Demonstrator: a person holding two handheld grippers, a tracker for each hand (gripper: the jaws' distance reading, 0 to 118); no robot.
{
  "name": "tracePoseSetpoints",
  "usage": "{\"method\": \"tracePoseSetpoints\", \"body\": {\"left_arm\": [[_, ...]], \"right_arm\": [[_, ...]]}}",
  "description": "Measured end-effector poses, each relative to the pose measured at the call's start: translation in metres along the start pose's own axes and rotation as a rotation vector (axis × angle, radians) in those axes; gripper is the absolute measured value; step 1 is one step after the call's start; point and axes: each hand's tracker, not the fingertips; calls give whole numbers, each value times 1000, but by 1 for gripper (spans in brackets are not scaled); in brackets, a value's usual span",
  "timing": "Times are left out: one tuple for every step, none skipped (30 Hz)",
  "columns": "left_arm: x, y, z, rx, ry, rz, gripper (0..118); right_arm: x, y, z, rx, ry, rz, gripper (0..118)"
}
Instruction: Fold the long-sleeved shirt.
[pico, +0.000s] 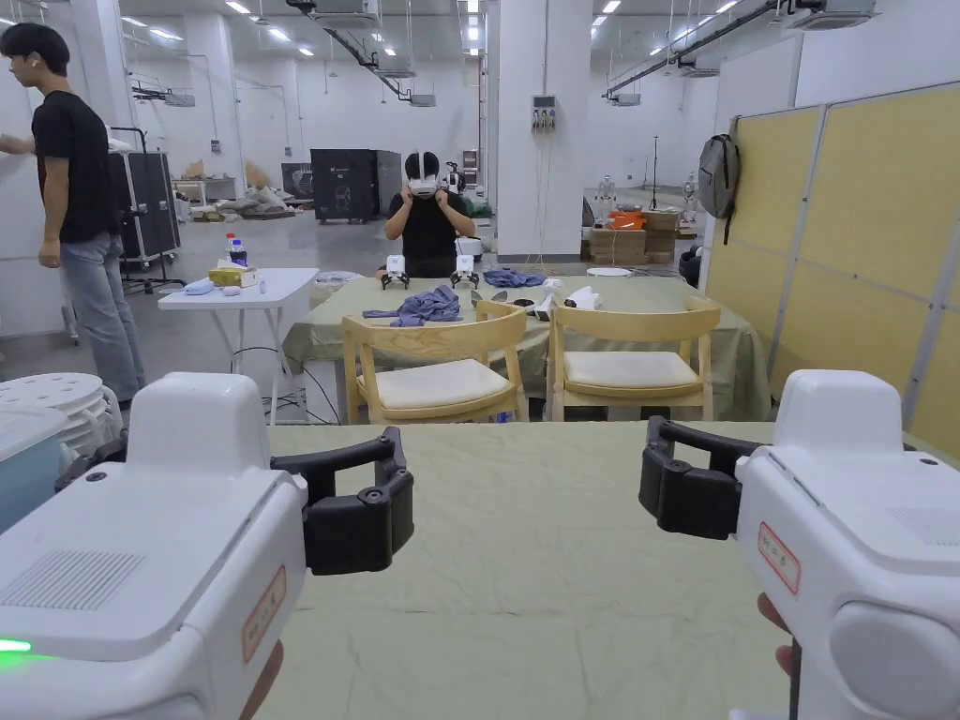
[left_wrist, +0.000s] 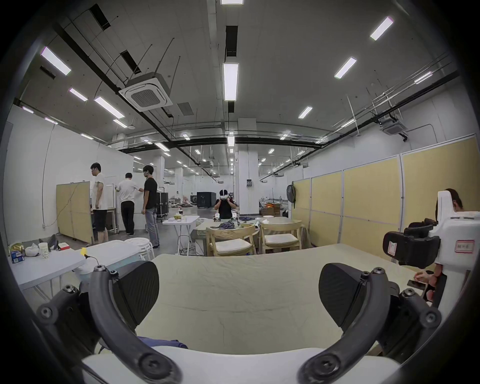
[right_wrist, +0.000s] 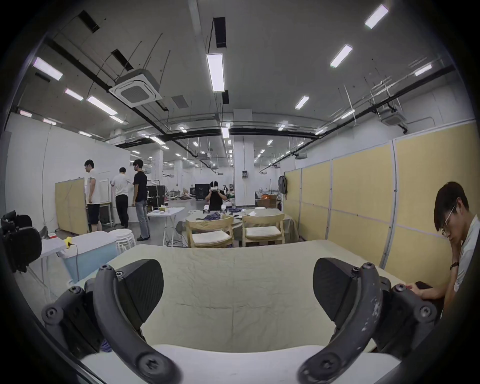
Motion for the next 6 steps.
{"method": "tracePoseSetpoints", "body": {"left_arm": [[0, 0, 0, 0, 0, 0, 118], [0, 0, 0, -2, -2, -1, 118], [1, -1, 0, -3, -2, -2, 118], [1, -1, 0, -4, -3, -3, 118], [1, -1, 0, -3, -3, -3, 118], [1, -1, 0, -4, -4, -3, 118]], "right_arm": [[-1, 0, 1, 6, -2, 8, 118], [-1, 1, 2, 9, -4, 9, 118], [-1, 1, 2, 12, -2, 6, 118], [-1, 1, 1, 9, 7, 4, 118], [-1, 1, 1, 5, 17, 0, 118], [-1, 1, 1, 6, 25, 4, 118]]}}
